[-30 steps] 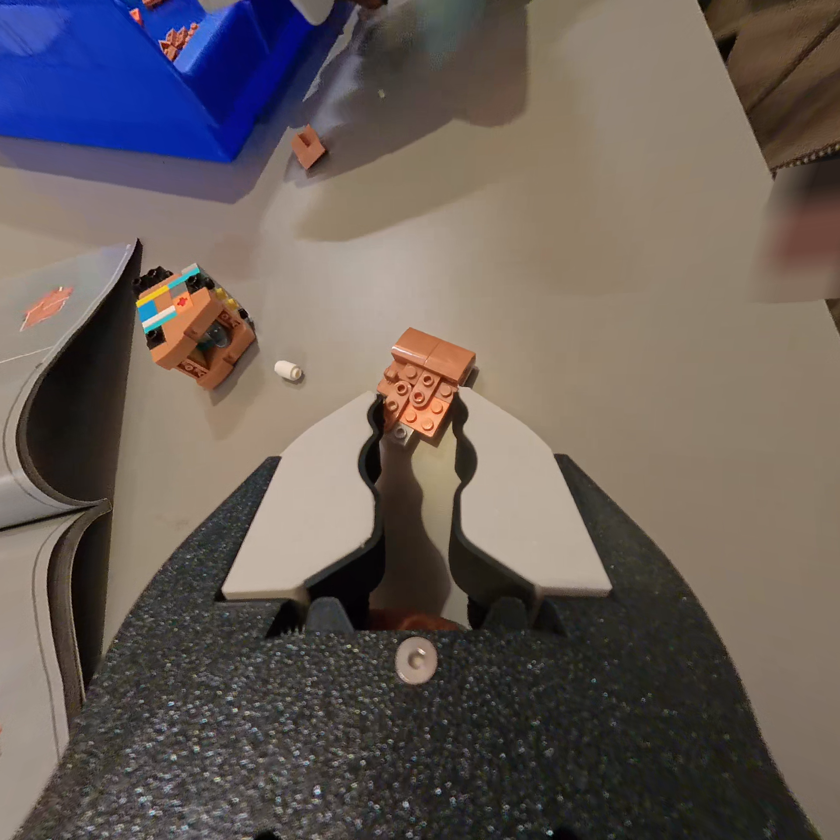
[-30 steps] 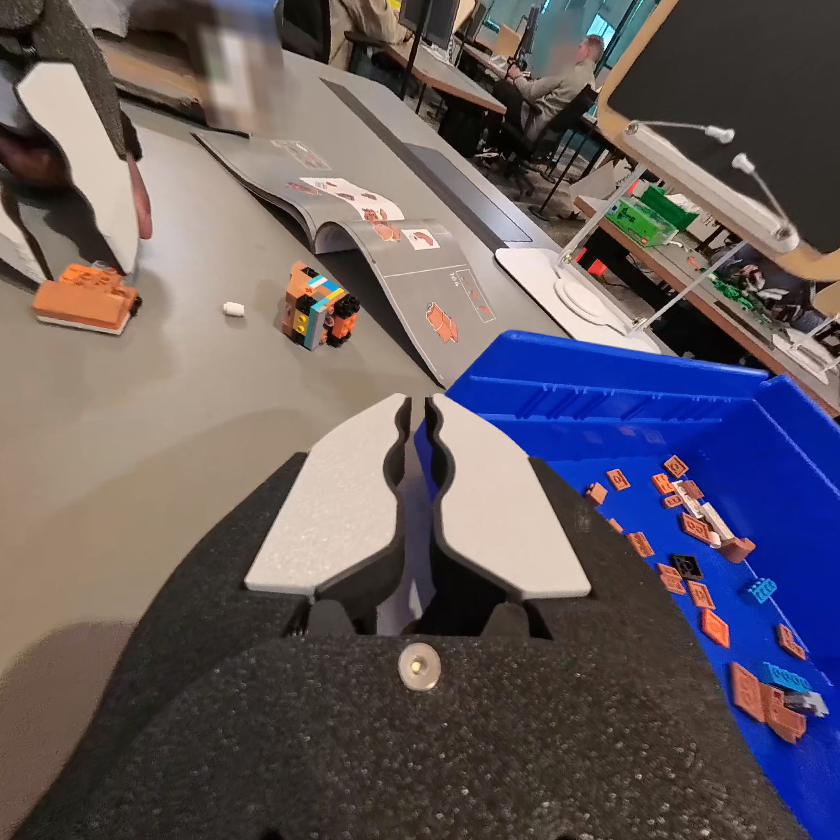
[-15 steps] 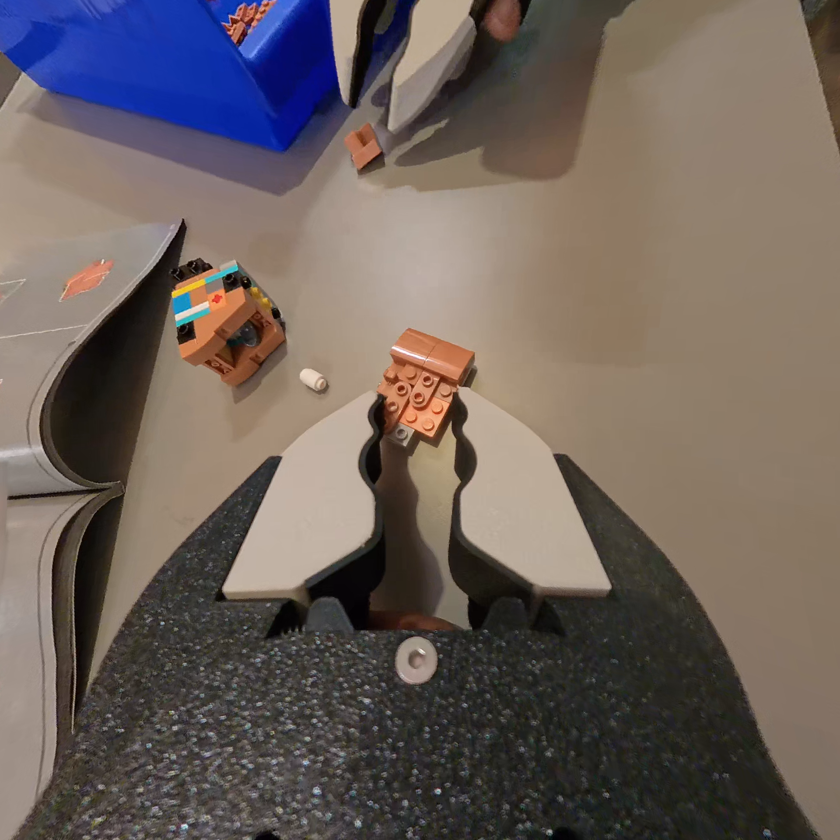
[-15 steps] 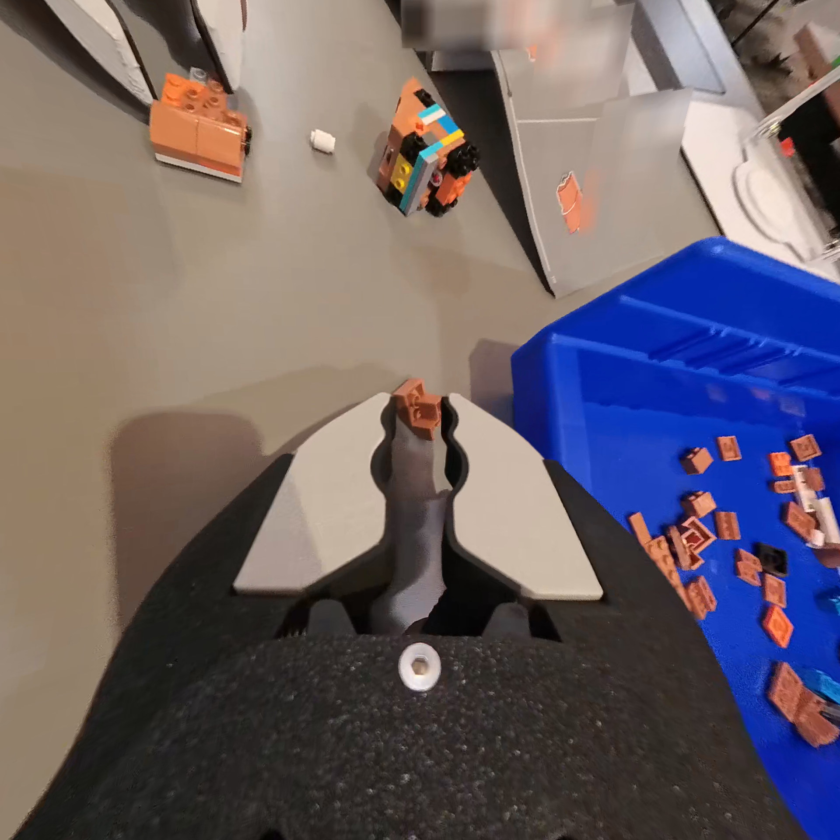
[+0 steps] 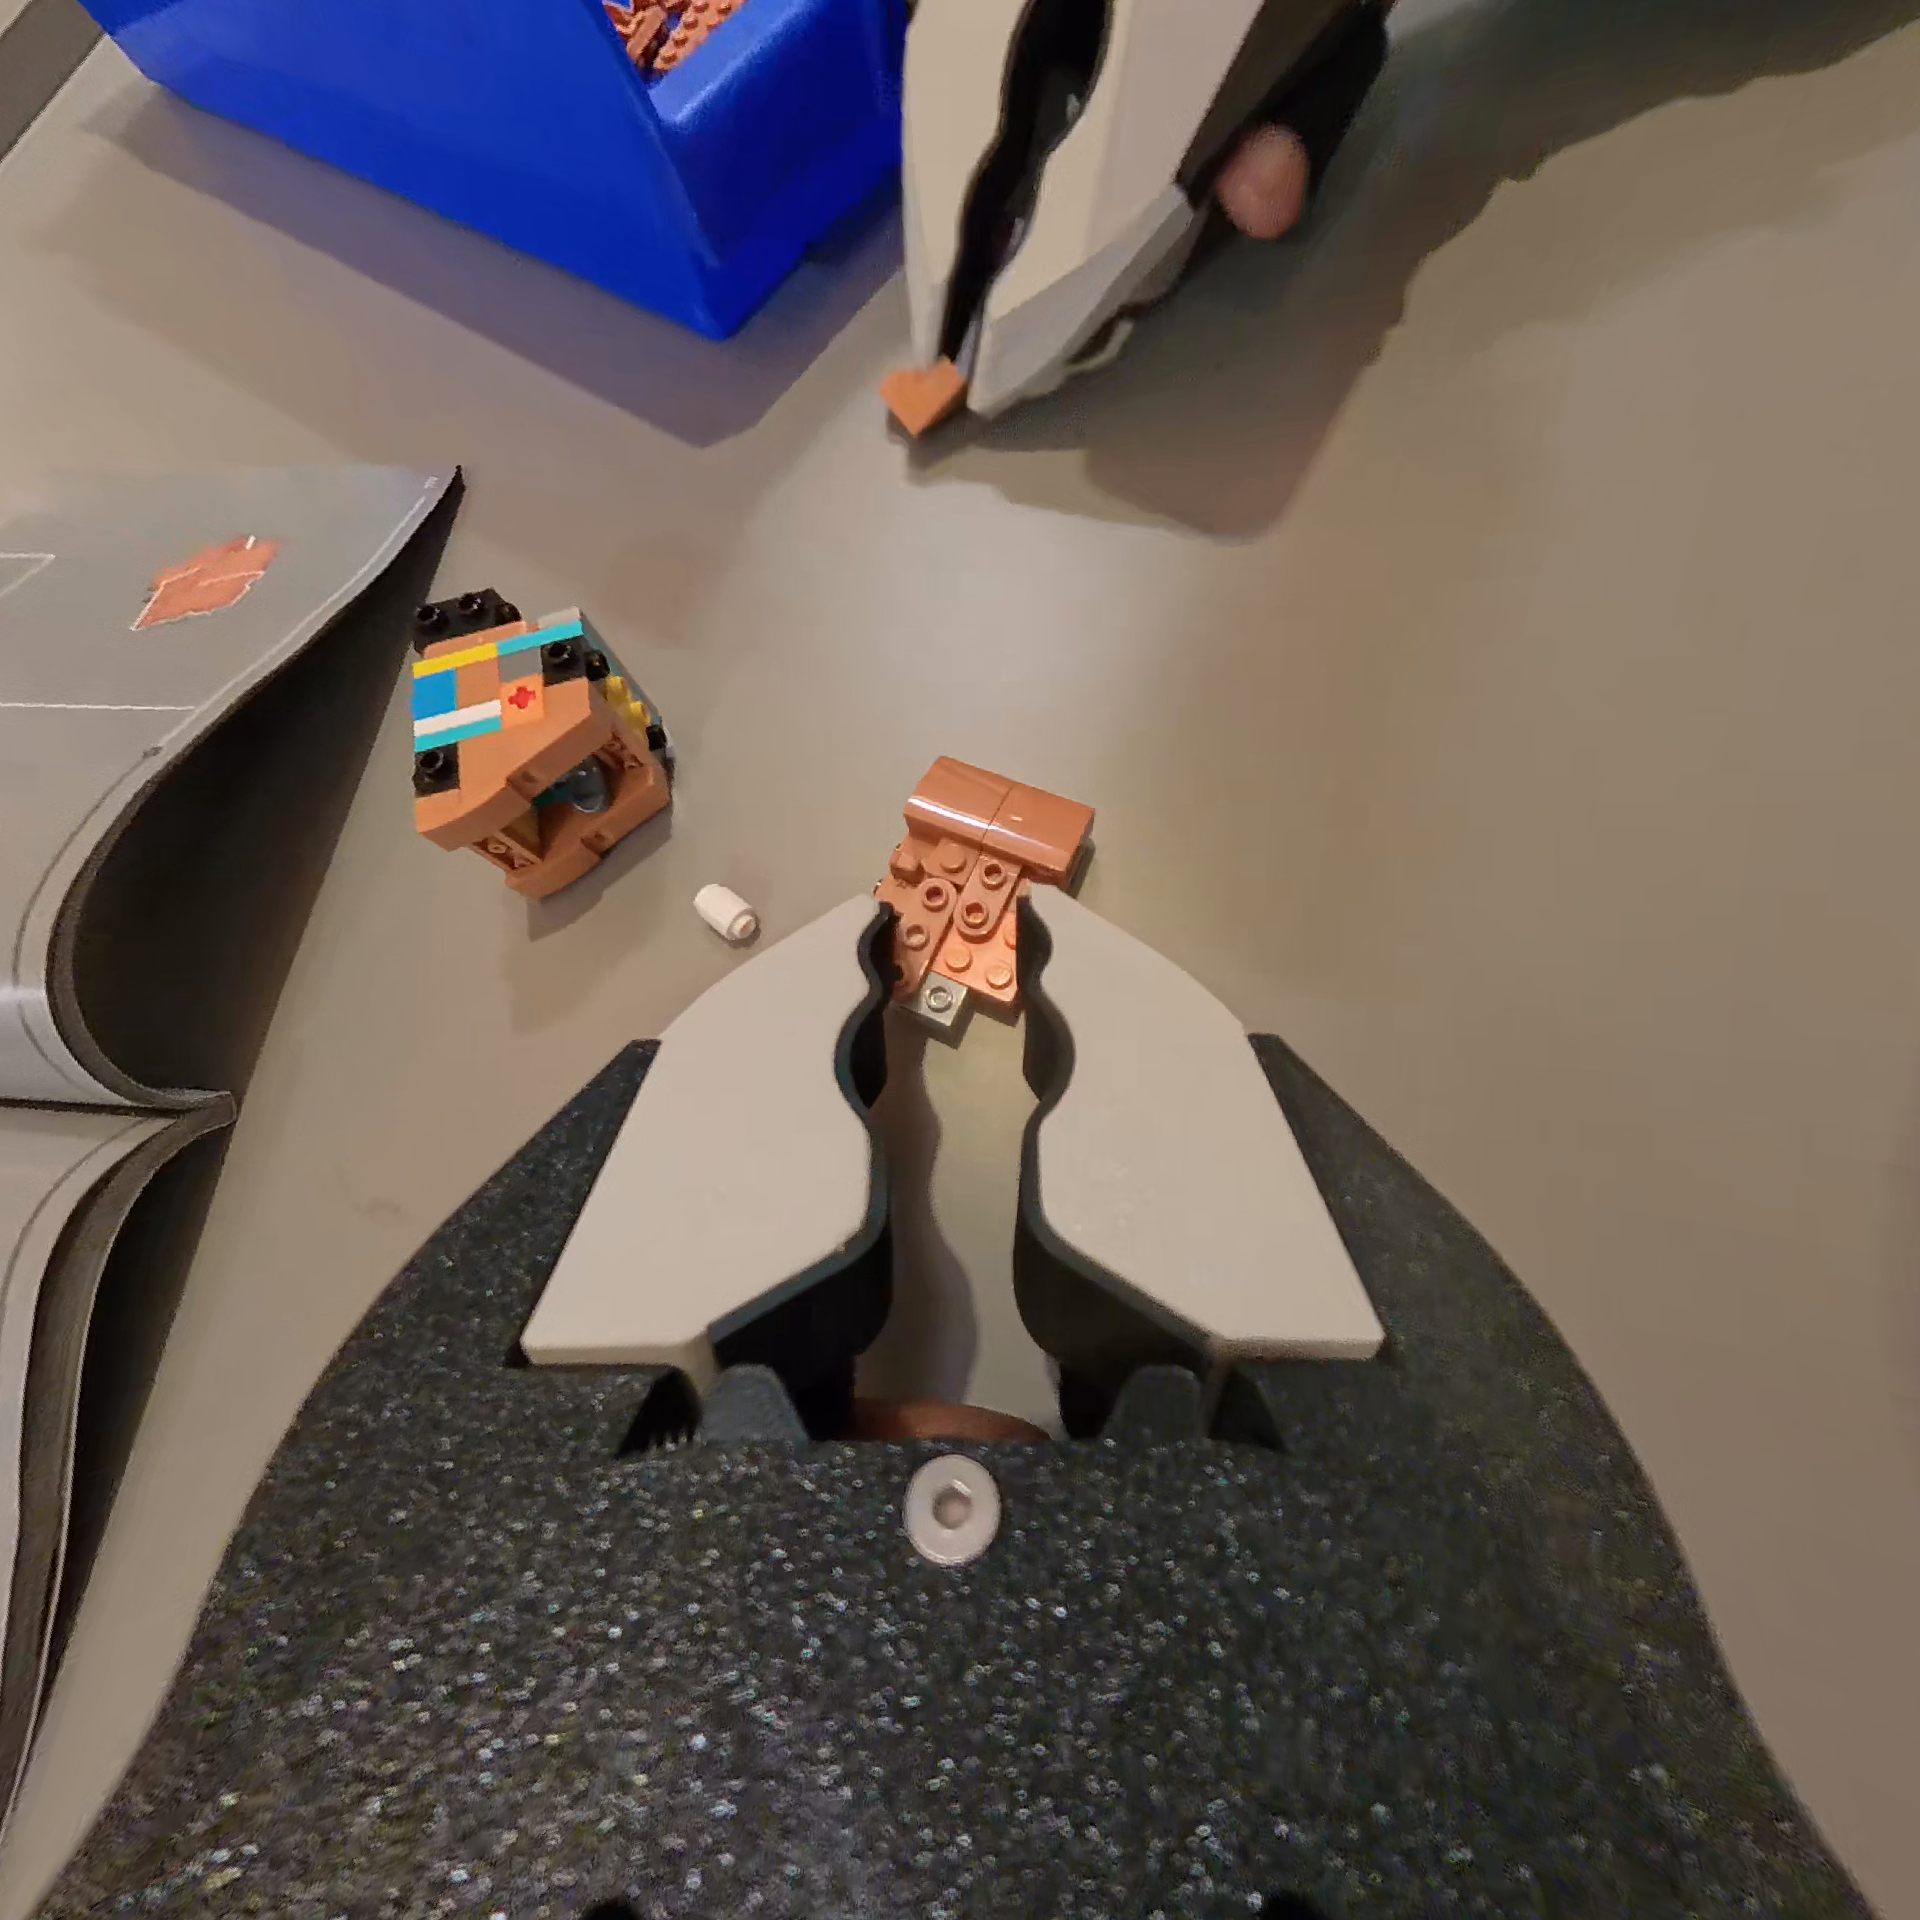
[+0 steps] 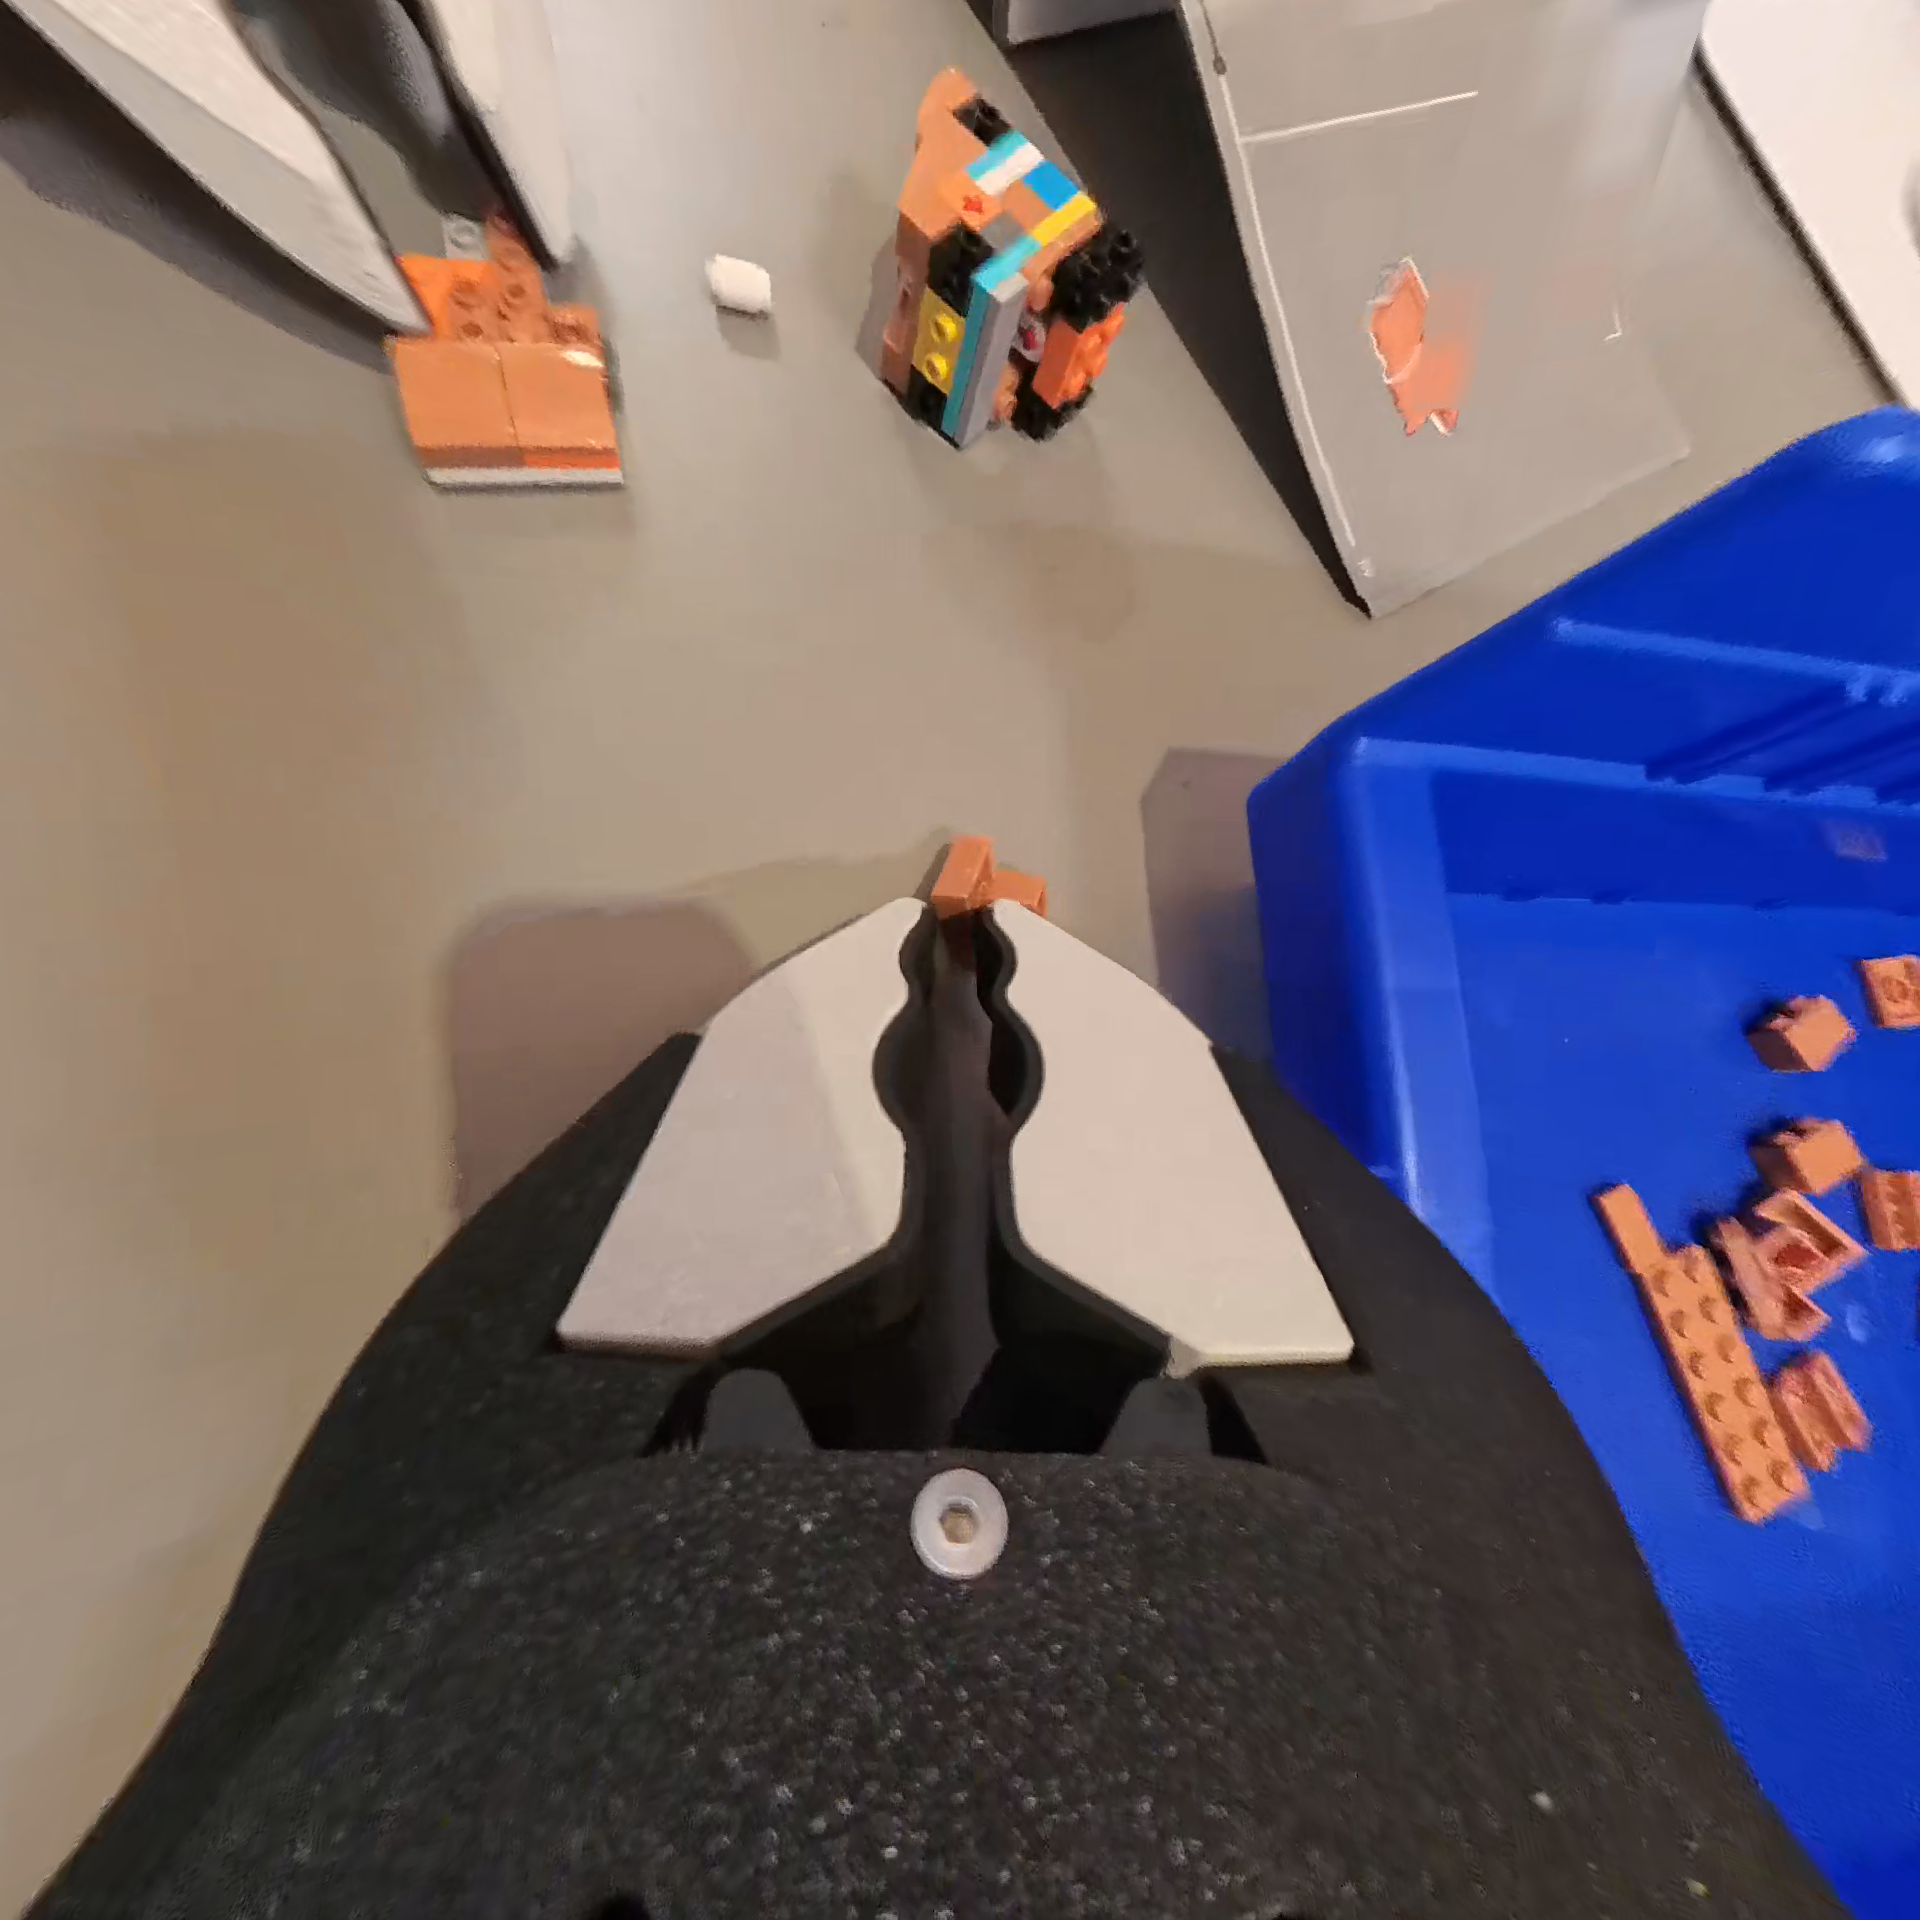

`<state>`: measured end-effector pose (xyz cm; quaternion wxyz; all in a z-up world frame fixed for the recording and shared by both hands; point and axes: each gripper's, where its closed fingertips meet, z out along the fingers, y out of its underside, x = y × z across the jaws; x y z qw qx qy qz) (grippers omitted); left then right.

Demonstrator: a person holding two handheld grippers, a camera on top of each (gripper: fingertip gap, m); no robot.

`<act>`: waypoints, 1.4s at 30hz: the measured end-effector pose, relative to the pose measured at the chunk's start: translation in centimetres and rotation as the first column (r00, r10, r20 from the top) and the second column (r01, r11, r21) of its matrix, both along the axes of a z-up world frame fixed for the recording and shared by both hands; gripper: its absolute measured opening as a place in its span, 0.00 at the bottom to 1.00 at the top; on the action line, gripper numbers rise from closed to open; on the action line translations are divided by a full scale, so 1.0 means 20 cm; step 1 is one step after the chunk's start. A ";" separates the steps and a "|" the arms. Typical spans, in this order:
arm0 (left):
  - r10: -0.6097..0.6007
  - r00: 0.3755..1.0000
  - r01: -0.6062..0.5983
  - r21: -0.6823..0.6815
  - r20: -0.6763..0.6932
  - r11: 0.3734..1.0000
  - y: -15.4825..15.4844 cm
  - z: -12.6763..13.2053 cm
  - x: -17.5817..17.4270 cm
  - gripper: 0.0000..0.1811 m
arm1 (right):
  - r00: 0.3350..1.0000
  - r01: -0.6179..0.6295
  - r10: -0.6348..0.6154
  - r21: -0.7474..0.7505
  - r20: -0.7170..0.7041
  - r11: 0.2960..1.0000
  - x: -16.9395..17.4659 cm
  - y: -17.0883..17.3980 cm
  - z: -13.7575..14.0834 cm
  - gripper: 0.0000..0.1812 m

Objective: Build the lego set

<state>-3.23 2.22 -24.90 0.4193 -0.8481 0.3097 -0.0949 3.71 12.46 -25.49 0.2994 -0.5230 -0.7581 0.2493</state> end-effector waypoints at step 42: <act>-0.159 0.984 0.155 0.061 0.078 0.986 -0.10 0.10 0.12 0.07 | 0.991 -0.134 0.101 -0.766 -0.090 0.629 -0.23 -0.50 0.23 0.09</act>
